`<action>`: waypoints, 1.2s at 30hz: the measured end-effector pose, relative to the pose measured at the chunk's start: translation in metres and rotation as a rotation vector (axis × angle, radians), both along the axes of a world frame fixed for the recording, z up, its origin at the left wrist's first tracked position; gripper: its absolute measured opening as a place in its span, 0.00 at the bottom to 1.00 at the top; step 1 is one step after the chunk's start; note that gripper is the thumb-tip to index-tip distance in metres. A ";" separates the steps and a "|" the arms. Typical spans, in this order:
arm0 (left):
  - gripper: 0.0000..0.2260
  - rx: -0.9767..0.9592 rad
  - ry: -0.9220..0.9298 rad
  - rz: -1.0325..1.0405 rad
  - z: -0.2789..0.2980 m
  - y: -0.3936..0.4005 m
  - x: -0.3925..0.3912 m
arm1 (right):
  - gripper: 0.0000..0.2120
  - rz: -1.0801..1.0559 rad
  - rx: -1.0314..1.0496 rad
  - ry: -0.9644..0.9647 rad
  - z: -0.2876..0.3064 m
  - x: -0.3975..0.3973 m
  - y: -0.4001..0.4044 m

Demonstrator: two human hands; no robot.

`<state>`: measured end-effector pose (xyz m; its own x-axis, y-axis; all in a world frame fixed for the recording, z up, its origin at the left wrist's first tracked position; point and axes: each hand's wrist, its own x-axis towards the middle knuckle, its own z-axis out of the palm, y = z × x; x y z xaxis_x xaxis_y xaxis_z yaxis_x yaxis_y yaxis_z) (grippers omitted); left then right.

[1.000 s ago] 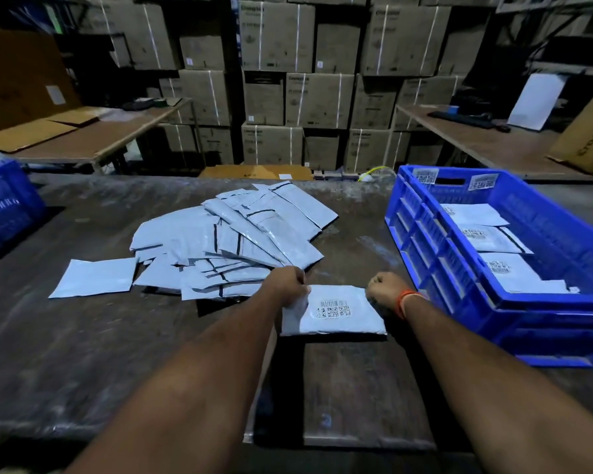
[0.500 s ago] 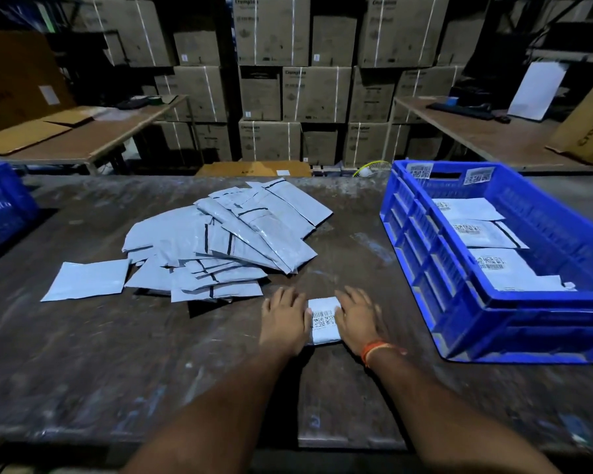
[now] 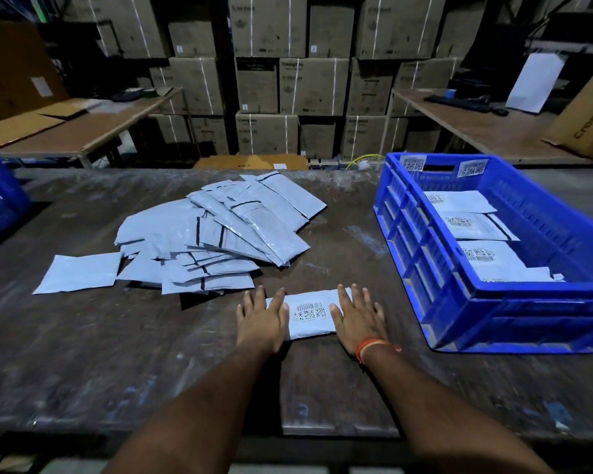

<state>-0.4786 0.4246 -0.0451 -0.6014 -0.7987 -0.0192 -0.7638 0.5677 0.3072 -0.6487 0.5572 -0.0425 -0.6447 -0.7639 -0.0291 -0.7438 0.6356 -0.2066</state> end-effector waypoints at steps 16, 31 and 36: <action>0.23 -0.059 0.007 -0.113 0.004 0.028 0.003 | 0.27 0.147 0.008 0.062 0.006 0.020 -0.001; 0.22 0.074 0.025 0.432 0.050 0.025 0.004 | 0.25 -0.110 -0.125 -0.046 0.024 0.017 0.007; 0.30 0.112 -0.210 0.363 0.053 0.015 0.000 | 0.21 -0.207 -0.239 -0.142 0.027 0.028 0.006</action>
